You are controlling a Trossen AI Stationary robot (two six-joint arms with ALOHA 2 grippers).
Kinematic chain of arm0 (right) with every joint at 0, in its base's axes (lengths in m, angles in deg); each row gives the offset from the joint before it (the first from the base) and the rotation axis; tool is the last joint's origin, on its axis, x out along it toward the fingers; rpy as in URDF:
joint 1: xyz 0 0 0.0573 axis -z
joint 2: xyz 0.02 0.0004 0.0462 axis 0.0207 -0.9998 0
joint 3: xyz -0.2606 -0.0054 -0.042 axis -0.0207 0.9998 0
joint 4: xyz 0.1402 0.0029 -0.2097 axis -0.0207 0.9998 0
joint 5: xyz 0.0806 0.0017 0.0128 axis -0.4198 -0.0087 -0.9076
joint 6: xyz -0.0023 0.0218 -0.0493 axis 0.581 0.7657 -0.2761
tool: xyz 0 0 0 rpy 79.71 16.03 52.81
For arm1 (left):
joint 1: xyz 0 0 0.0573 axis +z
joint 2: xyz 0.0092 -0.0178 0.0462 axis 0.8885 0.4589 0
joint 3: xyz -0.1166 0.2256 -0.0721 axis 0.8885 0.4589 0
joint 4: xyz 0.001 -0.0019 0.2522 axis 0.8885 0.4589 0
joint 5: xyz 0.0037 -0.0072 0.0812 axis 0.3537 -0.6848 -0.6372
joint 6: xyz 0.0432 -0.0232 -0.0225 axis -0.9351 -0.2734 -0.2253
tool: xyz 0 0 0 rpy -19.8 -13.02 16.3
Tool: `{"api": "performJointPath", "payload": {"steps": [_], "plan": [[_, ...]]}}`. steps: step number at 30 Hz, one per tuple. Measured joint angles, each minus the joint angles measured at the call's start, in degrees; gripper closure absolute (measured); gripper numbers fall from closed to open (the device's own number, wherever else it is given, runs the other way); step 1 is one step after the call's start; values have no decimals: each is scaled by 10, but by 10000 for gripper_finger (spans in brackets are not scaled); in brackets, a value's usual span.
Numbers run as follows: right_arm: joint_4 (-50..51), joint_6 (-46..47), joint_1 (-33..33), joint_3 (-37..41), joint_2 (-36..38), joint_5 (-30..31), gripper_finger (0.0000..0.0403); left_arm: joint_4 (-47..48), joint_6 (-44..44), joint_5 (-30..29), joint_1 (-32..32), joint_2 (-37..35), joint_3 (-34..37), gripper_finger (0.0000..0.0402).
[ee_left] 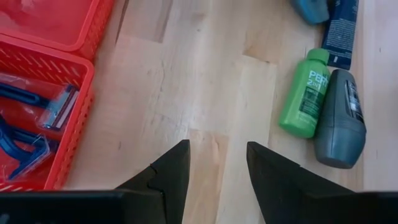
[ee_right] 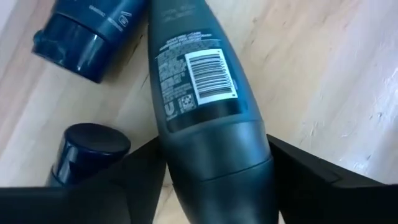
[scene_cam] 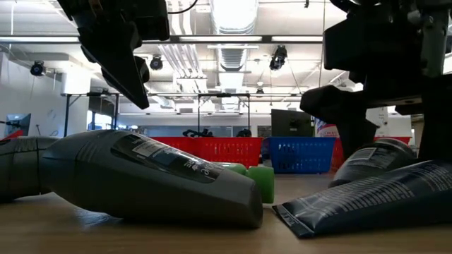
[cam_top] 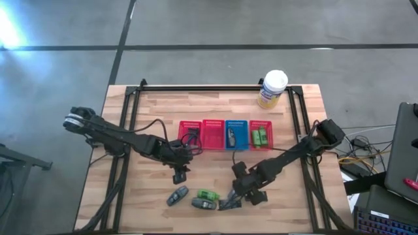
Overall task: Pick & Place Travel size toiletries
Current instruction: Put the gray deodorant into the blue bin
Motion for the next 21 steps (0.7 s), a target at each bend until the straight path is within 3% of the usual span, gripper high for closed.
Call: {"api": "performJointPath", "payload": {"steps": [5, 8, 12, 16, 21], "plan": [[7, 44, 9, -2, 5, -2, 206, 0, 0, -3, 0, 0, 0, 239], [25, 71, 17, -1, 15, 2, 206, 0, 0, -3, 0, 0, 0, 239], [68, 182, 26, 1, 56, 66, 206, 2, 0, -3, 0, 0, 0, 239], [104, 376, 41, 4, 139, 150, 206, 19, -22, -4, -4, 0, 0, 239], [135, 760, 80, 37, 239, 290, 198, 25, -93, -4, -7, 0, 0, 239]]}}
